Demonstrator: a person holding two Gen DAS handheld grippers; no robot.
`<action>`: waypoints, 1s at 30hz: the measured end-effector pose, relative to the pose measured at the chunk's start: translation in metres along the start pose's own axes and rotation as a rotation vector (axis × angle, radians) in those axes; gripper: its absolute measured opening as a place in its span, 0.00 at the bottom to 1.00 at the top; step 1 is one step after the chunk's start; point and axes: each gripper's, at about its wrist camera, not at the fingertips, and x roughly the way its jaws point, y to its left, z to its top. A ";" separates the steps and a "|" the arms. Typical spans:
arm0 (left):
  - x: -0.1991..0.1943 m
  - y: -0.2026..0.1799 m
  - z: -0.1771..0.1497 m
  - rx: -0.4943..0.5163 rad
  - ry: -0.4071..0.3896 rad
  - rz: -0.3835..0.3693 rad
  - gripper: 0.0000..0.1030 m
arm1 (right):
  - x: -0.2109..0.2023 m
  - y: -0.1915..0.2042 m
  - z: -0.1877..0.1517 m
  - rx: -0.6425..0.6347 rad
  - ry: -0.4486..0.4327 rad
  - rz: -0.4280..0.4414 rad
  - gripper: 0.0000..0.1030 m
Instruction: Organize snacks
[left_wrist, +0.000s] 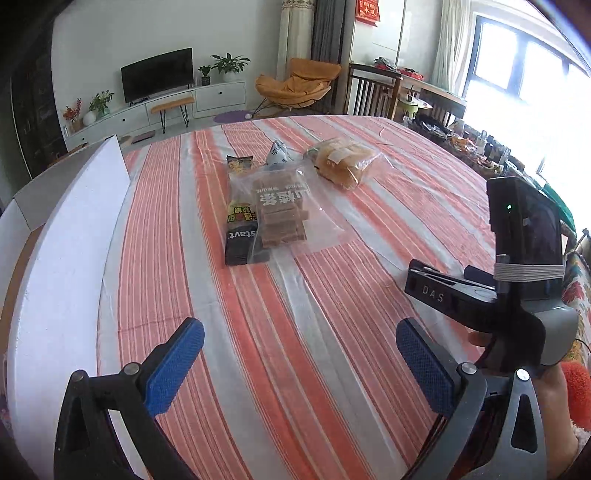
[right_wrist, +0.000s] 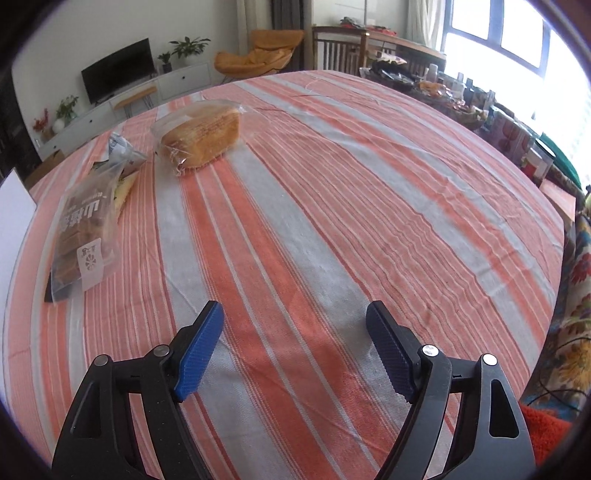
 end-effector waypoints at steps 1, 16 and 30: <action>0.012 0.003 -0.002 0.005 0.013 0.026 1.00 | 0.000 0.000 0.000 0.001 0.000 0.000 0.80; 0.060 0.036 -0.013 -0.055 0.071 0.096 1.00 | -0.001 0.000 -0.001 -0.001 -0.003 -0.003 0.87; 0.060 0.036 -0.012 -0.055 0.071 0.096 1.00 | -0.002 0.000 -0.002 -0.001 -0.004 -0.004 0.88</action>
